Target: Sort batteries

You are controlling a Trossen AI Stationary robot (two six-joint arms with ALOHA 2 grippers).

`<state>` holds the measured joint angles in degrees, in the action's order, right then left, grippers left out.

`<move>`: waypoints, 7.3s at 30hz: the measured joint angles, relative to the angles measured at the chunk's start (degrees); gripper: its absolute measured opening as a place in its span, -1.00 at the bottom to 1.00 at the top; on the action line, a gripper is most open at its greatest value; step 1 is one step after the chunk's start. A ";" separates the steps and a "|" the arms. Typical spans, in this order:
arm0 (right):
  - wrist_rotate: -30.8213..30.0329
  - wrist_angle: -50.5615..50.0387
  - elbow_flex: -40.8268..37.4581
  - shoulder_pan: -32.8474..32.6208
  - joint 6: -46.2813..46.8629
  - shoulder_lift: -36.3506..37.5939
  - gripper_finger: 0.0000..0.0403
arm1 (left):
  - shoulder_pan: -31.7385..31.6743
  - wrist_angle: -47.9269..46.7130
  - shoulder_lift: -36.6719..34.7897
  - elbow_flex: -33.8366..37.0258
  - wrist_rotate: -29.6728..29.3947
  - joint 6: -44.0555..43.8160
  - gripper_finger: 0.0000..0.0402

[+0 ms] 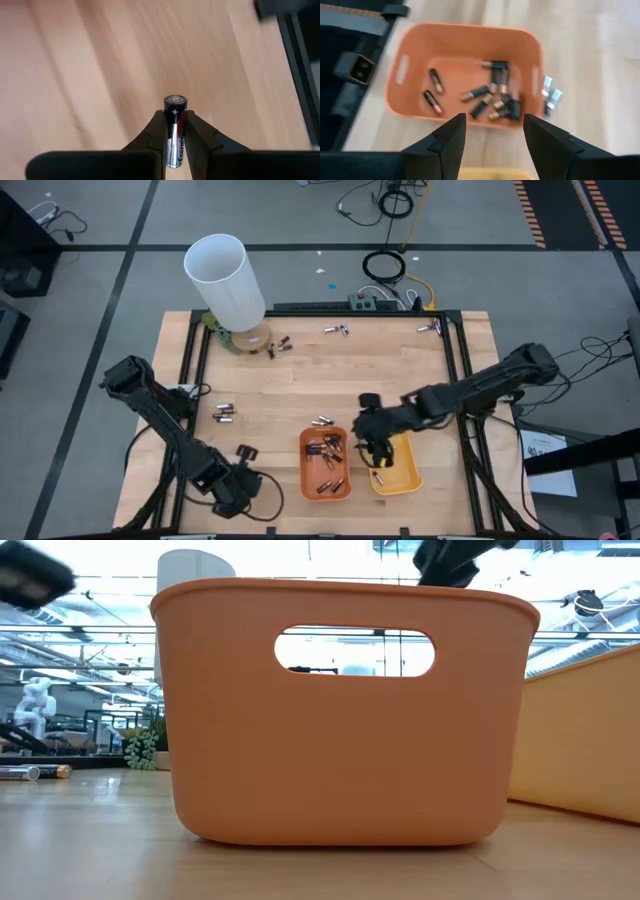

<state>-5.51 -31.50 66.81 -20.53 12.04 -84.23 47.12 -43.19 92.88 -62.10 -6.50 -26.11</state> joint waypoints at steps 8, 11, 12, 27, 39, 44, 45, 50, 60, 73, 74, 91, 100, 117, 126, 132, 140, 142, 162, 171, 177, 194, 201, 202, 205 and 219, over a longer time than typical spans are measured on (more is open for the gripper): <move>-22.18 -10.87 0.00 -10.38 12.77 3.15 -0.05 | -5.38 9.16 -0.08 -4.00 -19.53 22.36 -0.77; -26.98 -14.17 -0.49 -13.41 17.83 3.10 -0.05 | -9.14 17.16 -0.08 -4.00 -20.77 31.29 -0.77; -27.58 -14.48 -1.03 -14.16 19.25 3.13 -0.05 | -10.56 19.95 -0.08 -4.00 -20.75 33.81 -0.77; -42.55 -18.36 -19.56 -16.18 36.66 20.29 -0.05 | -29.03 70.99 14.38 -5.88 -4.22 43.75 -0.77; -48.77 -16.77 -29.59 -15.91 39.79 37.16 -0.05 | -35.27 58.63 35.97 -29.78 5.90 38.42 -0.77; -48.58 -14.82 -29.59 -15.91 37.01 37.22 -0.05 | -35.63 53.96 38.38 -33.60 6.82 38.44 -0.77; -48.53 -14.57 -29.59 -15.91 36.41 37.20 -0.05 | -35.57 54.02 38.36 -33.68 6.82 38.44 -0.77; -48.41 -13.11 -29.59 -15.91 34.02 37.20 -0.05 | -35.64 54.15 38.30 -33.73 6.78 38.42 -0.66; -48.23 -11.98 -29.59 -15.91 33.76 37.20 -0.05 | -35.63 53.20 38.30 -33.73 6.66 38.44 -0.60; -46.65 -11.31 -29.59 -15.94 33.74 37.20 -0.05 | -35.35 53.10 38.30 -33.73 7.95 38.42 -0.54; -46.65 -11.31 -29.59 -15.91 33.74 37.20 -0.05 | -35.35 53.10 38.30 -33.73 7.95 38.42 -0.50; -46.67 -9.85 -29.59 -15.91 31.85 37.16 -0.05 | -35.35 28.52 23.70 -33.73 2.88 35.84 -0.01; -46.76 -8.67 -29.57 -15.91 30.50 37.18 -0.05 | -35.32 -17.78 13.32 -33.69 -2.74 23.89 -0.01; -46.67 -7.62 -29.57 -15.94 29.83 35.34 -0.05 | -19.94 -24.51 0.09 -0.71 12.64 -1.49 -0.01; -46.67 -6.29 -29.57 -15.91 29.27 34.99 -0.05 | -5.54 -18.79 0.09 3.76 14.58 -5.09 -0.01; -46.67 -6.08 -29.57 -15.92 29.25 34.99 -0.05 | -0.06 -16.68 0.09 6.39 13.75 -5.15 -0.01; -46.65 -5.18 -29.57 -15.92 29.25 34.99 -0.05 | 1.83 -7.94 0.09 11.44 16.49 -7.69 -0.01; -46.63 -5.07 -29.57 -15.94 29.25 34.99 -0.05 | 2.13 -8.22 0.09 12.36 16.04 -8.59 -0.01; -46.63 -5.07 -29.57 -15.91 29.23 34.99 -0.05 | 2.67 -3.87 -0.24 17.43 12.49 -10.69 -0.71; -45.16 -3.52 -29.57 -15.93 29.23 34.99 -0.05 | 0.29 -7.64 -2.75 12.95 6.29 -11.15 -0.76; -45.08 -3.16 -29.57 -15.91 30.13 34.99 -0.05 | -1.04 -5.85 -7.87 10.15 -6.20 -11.02 -0.76; -45.63 -3.03 -29.57 -15.08 31.65 34.64 -0.05 | -12.63 38.97 -10.64 15.30 -34.22 22.83 -0.76; -47.95 -3.24 -29.57 -15.08 30.46 34.69 -0.05 | -24.37 72.09 -6.32 17.72 -16.94 35.44 -0.76; -49.37 -3.32 -29.57 -15.08 30.40 34.71 -0.05 | -25.98 77.64 -4.50 17.71 -13.06 35.66 -0.76; -53.16 -3.57 -29.56 -15.08 30.33 34.73 -0.05 | -30.08 90.98 1.87 17.33 -4.44 35.70 -0.76; -67.45 -4.14 -29.55 -13.67 28.25 34.67 -0.05 | -39.29 93.33 28.07 -7.05 13.79 35.75 -0.74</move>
<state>-72.96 -35.64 37.26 -34.20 40.29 -49.56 7.83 50.14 120.95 -69.15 7.29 9.64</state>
